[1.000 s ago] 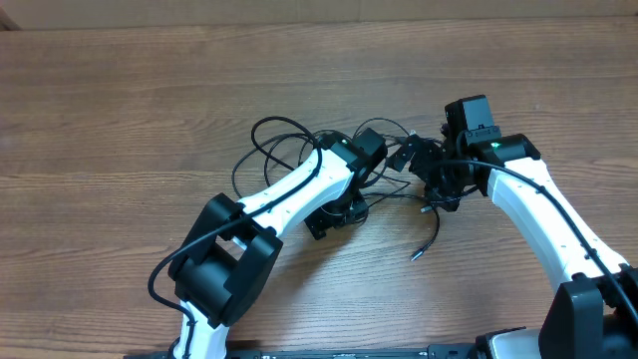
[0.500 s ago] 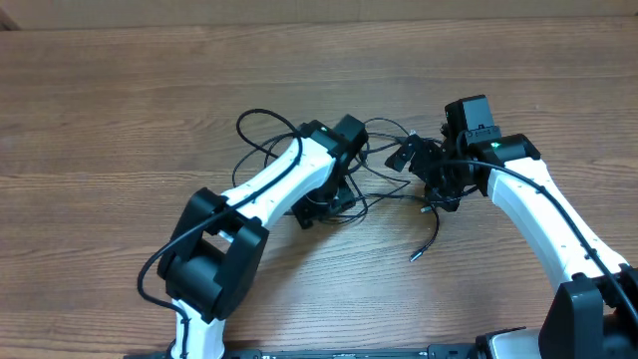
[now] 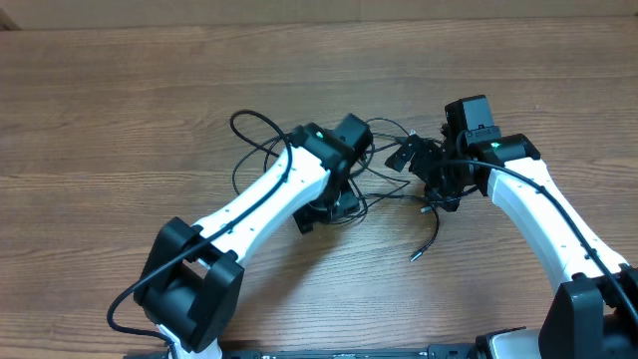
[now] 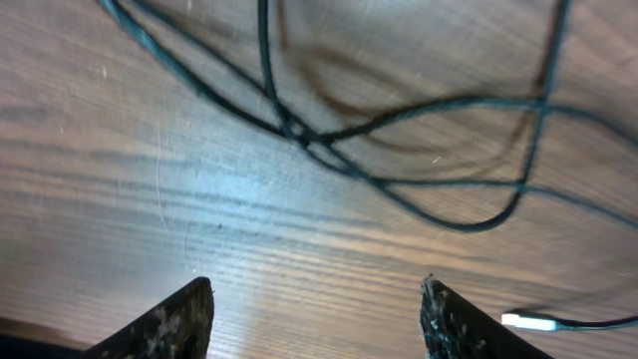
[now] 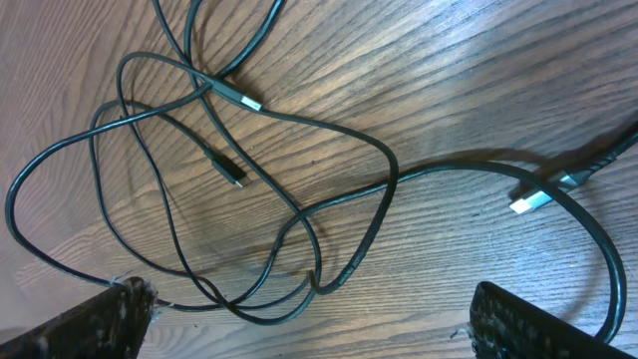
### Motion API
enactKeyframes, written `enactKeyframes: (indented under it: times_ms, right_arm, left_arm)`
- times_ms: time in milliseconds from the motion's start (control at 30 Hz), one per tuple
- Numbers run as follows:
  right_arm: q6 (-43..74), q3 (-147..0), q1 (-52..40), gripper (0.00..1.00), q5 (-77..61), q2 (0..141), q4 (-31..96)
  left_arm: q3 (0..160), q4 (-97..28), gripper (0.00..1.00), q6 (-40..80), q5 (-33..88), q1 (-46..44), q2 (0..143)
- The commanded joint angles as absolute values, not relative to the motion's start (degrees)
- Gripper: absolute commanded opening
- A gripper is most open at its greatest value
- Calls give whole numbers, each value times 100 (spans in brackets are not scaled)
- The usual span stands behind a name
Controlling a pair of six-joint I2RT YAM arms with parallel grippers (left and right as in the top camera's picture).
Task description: Untangle cables
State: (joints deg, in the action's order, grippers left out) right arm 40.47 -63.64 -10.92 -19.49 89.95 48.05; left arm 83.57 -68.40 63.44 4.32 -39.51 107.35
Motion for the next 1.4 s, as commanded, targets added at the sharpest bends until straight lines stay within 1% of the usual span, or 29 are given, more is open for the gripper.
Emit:
enactKeyframes:
  times_ms: [0,100,233,400,600,767,933,1000,1100,1167,1367]
  right_arm:
    - [4045,-6370,-1090,100,-1909,8879,4790]
    - [4045,-6370,-1090,100,-1909,8879,4790]
    - [4045,-6370,-1090,100,-1909,8879,4792]
    - [4045,-6370,-1090,100,-1909,8879,4790]
    - [4045,-6370,-1090,100,-1909,8879,4792]
    - [4045,-6370,-1090,100,-1909,8879,4792]
    - [4045,-6370,-1090,100,-1909,8879,4790]
    - [4045,-6370,-1090,100,-1909,8879,4790]
    - [4045,-6370,-1090,100,-1909,8879,4792]
    - [4045,-6370,-1090,100,-1909,8879,4792]
    - [4045,-6370,-1090,100,-1909,8879,4790]
  left_arm:
    - [7948,-6716,69,6851,449,-4180,10683]
    - [7658,-6302,69,6969,443,-4233,10687]
    - [7330,-5516,62,7041,416,-4187,10687]
    - [6993,-4947,61,7568,108,-4180,10698]
    - [6938,-4545,60,7693,-104,-4180,10759]
    - [6938,-4338,60,7852,-292,-4165,10759]
    - [6936,-4346,56,7852,-320,-4165,10759]
    - [6934,-4342,56,7870,-370,-4165,10759]
    - [6934,-4296,61,8044,-497,-4165,10759]
    - [6934,-4211,61,8073,-506,-4165,10759]
    - [6934,-4150,54,8136,-493,-4176,10761]
